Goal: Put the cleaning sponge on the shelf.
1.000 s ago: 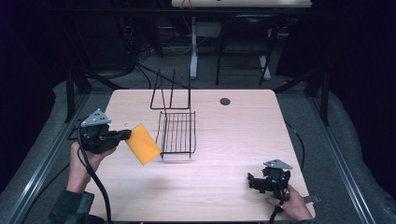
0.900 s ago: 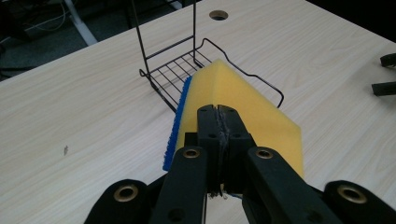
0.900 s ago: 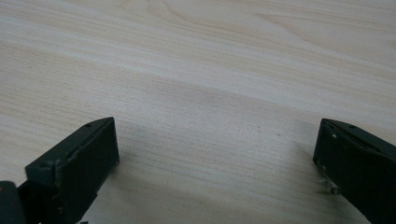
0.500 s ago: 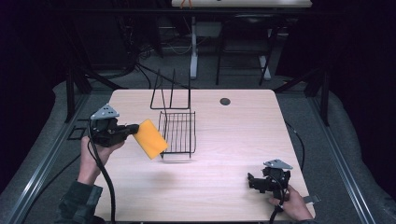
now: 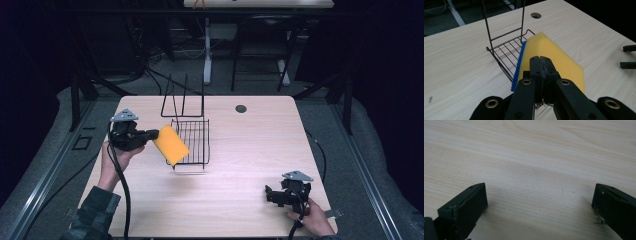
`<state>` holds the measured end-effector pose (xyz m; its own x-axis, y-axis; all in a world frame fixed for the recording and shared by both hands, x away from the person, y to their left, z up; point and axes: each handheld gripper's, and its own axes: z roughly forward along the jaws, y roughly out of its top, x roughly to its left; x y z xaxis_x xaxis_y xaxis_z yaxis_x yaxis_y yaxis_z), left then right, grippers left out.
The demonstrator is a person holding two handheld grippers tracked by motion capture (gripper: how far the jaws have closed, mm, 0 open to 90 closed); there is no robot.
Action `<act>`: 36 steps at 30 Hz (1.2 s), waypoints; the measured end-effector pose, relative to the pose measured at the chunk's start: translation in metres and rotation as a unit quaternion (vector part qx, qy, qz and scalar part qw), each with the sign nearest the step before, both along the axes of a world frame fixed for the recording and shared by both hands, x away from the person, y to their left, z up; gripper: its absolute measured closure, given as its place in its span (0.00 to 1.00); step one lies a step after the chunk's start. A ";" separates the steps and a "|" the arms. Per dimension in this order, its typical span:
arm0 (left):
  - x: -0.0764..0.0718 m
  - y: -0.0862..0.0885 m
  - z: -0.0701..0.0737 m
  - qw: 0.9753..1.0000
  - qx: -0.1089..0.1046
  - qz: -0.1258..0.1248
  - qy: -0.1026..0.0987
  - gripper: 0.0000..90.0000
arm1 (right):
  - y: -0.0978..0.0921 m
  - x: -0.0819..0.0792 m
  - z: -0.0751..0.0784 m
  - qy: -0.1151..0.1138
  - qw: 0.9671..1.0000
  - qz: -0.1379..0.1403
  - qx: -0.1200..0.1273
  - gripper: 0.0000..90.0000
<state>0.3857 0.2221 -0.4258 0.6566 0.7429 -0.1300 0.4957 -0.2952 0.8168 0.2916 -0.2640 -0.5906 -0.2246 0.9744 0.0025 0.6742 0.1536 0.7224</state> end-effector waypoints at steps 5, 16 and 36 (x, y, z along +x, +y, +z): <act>0.009 -0.004 -0.010 1.000 -0.009 0.007 0.009 1.00 | 0.000 0.000 0.000 0.000 1.000 0.000 0.000 0.00; 0.026 -0.019 -0.024 0.999 -0.032 0.010 0.019 1.00 | 0.000 0.000 0.000 0.000 1.000 0.000 0.000 0.00; 0.051 -0.028 -0.063 0.996 -0.059 0.043 0.055 1.00 | 0.000 0.000 0.000 0.000 1.000 0.001 0.000 0.00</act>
<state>0.4363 0.1940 -0.4890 0.5683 0.7709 -0.2875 0.6029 -0.1524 0.7831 0.2916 -0.2640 -0.5907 -0.2257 0.9742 0.0033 0.6744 0.1538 0.7222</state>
